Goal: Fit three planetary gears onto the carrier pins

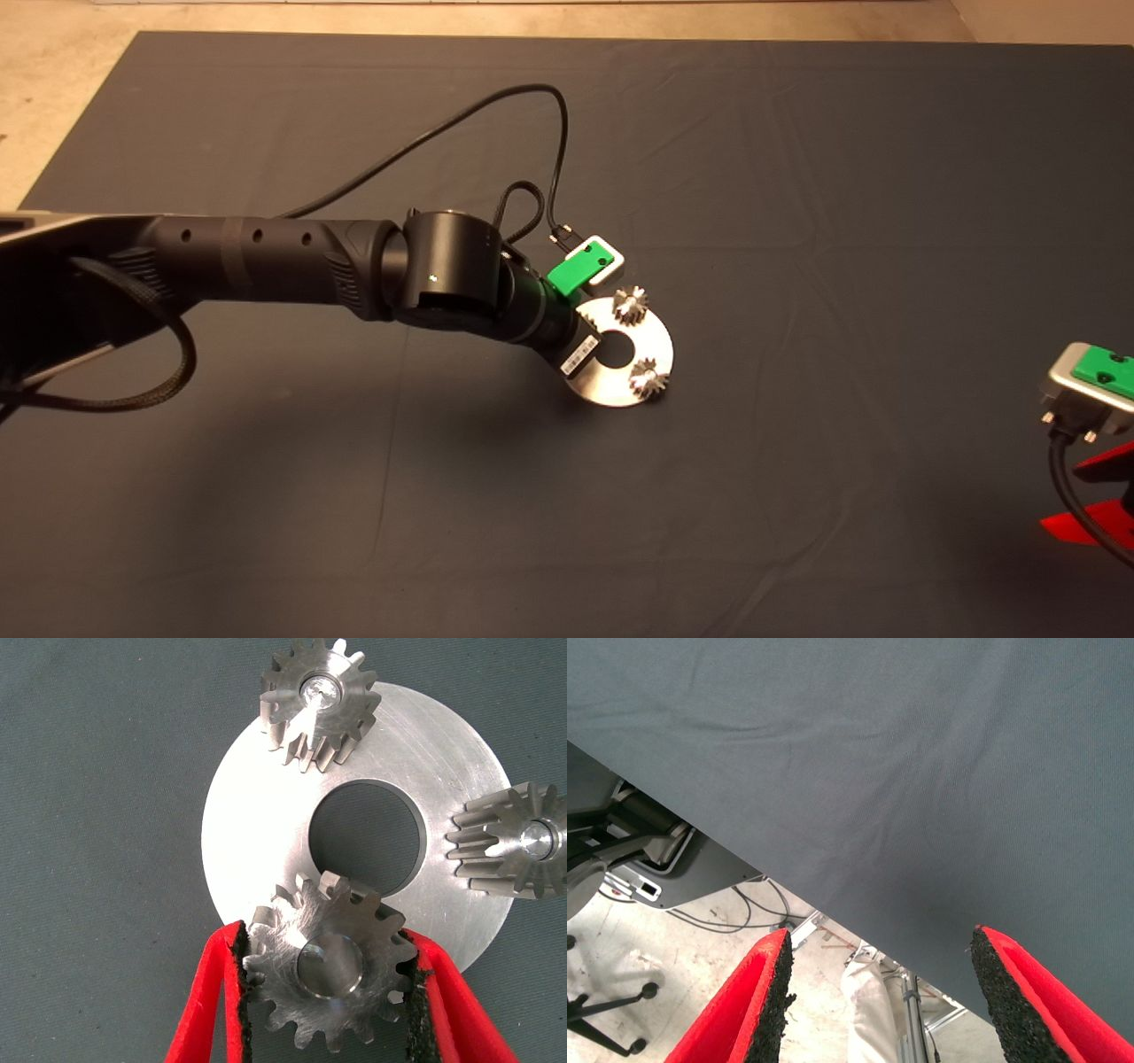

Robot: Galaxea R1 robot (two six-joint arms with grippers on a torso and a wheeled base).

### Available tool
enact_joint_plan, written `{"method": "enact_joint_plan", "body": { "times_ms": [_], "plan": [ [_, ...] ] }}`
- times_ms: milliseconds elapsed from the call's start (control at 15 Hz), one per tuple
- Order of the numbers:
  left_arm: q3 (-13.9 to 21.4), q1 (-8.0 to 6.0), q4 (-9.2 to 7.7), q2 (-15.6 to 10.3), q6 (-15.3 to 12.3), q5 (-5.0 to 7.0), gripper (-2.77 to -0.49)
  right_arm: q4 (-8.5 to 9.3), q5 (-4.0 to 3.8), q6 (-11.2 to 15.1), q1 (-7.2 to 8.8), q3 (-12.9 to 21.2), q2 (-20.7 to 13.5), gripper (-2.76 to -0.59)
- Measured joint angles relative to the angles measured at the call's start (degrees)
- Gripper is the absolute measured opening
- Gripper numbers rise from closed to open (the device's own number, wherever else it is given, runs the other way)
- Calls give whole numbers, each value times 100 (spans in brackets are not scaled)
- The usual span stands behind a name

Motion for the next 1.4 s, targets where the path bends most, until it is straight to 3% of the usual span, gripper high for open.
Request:
{"method": "enact_joint_plan", "body": {
  "times_ms": [467,667,1400],
  "plan": [
    [-2,19,0,0,0,4,-250,2,8,0,1,0,3,-188],
    [7,141,31,0,9,-13,-250,0,9,0,1,-2,13,-188],
    [44,171,43,-138,180,-85,-251,0,14,0,19,-2,1,-188]
  ]
}}
